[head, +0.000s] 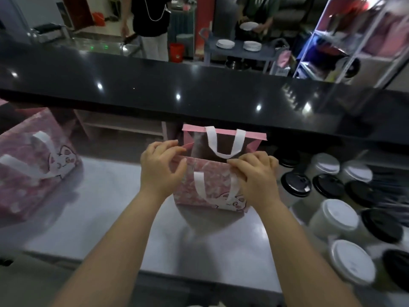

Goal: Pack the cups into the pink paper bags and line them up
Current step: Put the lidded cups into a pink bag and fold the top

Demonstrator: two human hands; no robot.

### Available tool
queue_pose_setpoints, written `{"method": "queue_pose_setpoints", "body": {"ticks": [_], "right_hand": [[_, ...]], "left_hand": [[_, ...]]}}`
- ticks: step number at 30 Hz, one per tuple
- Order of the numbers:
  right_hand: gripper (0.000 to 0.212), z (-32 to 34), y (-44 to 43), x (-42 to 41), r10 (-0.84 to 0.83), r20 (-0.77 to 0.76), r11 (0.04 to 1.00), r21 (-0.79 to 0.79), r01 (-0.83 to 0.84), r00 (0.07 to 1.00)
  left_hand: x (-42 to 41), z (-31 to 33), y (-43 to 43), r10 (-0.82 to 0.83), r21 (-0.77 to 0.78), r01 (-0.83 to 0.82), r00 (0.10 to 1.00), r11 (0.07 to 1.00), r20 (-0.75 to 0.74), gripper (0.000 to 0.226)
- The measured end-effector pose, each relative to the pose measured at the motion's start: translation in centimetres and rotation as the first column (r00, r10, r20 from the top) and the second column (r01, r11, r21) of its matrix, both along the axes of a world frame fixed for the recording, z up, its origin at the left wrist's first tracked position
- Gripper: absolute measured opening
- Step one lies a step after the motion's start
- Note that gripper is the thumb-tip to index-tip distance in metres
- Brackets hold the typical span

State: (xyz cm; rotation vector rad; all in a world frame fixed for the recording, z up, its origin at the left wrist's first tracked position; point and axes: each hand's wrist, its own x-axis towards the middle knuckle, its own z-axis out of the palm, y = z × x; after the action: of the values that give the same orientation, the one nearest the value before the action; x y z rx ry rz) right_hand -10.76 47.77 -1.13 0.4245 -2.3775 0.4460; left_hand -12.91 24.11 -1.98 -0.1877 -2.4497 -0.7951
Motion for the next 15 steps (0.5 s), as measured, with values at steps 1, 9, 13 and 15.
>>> {"method": "queue_pose_setpoints", "body": {"ticks": [1, 9, 13, 15], "right_hand": [[0.020, -0.2, 0.6, 0.3, 0.001, 0.006, 1.000, 0.000, -0.001, 1.000], [0.028, -0.4, 8.3, 2.2, -0.125, 0.030, 0.988, -0.092, 0.127, 0.992], [0.038, -1.2, 12.4, 2.8, -0.257, 0.292, 0.955, -0.070, 0.289, 0.921], [0.049, -2.0, 13.7, 2.2, -0.361, 0.435, 0.921, 0.027, 0.389, 0.825]], "left_hand": [[0.0, 0.3, 0.9, -0.006, -0.001, 0.006, 1.000, 1.000, -0.008, 0.028], [-0.1, 2.4, 9.1, -0.170, -0.132, 0.160, 0.983, 0.978, -0.071, 0.021], [-0.1, 2.8, 13.4, -0.268, -0.221, 0.266, 0.963, 0.938, 0.022, 0.022], [-0.3, 2.8, 15.1, -0.297, -0.267, 0.302, 0.953, 0.915, 0.061, 0.025]]}}
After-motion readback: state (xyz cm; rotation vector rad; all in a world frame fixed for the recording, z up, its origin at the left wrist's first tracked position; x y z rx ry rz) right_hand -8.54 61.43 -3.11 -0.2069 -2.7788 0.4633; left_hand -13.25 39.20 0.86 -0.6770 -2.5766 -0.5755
